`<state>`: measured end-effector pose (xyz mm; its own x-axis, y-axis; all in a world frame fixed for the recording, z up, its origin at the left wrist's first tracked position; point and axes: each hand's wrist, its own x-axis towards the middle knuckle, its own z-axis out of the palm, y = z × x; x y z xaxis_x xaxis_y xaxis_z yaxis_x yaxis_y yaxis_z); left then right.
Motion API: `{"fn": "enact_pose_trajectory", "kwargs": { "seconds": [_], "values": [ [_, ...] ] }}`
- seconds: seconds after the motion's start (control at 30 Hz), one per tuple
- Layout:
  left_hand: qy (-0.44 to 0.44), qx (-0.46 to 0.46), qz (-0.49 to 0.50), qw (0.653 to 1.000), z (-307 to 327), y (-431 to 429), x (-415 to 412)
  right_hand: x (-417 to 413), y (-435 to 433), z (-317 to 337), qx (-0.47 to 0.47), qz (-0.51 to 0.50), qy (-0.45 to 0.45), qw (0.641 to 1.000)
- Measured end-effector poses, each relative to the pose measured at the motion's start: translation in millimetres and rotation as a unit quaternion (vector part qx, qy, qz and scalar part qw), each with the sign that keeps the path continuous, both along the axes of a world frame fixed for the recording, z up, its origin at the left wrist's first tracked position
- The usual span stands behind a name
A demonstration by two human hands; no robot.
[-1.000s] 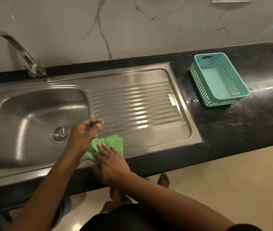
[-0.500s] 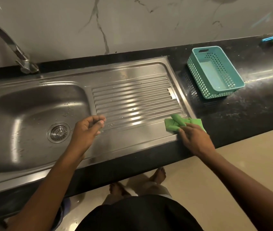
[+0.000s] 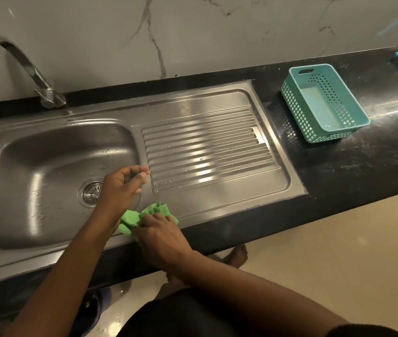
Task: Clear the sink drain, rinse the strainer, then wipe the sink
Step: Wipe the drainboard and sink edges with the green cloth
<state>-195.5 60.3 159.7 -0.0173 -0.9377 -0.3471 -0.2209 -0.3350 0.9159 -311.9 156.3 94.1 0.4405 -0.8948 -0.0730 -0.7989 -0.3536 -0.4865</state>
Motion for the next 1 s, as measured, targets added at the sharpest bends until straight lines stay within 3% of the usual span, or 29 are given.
{"fn": "enact_pose_trajectory", "kwargs": {
  "seconds": [0.17, 0.43, 0.53, 0.63, 0.7, 0.83, 0.93, 1.0],
  "values": [
    [-0.01, 0.0, -0.007, 1.0, 1, -4, -3, -79, 11, -4, -0.021, 0.06, -0.018, 0.998],
    [-0.005, 0.003, -0.013, 1.0, 3, -9, -9, -302, 37, 15, -0.015, -0.206, 0.063, 0.976],
    [-0.004, 0.003, -0.014, 1.0, 2, -9, -9, -310, 37, 9, -0.015, -0.291, 0.081, 0.953],
    [-0.004, 0.004, -0.011, 1.0, 0, -10, -6, -264, 45, 0, -0.045, -0.33, 0.063, 0.941],
    [-0.003, 0.007, -0.01, 1.0, -2, -10, -5, -215, 51, 0, -0.063, -0.278, 0.041, 0.958],
    [0.0, 0.009, -0.009, 1.0, -5, -12, -8, -102, 44, 1, -0.036, -0.067, -0.018, 0.997],
    [-0.001, 0.009, -0.012, 1.0, -4, -15, -14, -43, 30, -2, -0.002, 0.094, 0.017, 0.995],
    [-0.004, 0.01, -0.012, 1.0, -3, -18, -15, -35, 23, -2, -0.014, 0.144, 0.029, 0.989]
  ]
}}
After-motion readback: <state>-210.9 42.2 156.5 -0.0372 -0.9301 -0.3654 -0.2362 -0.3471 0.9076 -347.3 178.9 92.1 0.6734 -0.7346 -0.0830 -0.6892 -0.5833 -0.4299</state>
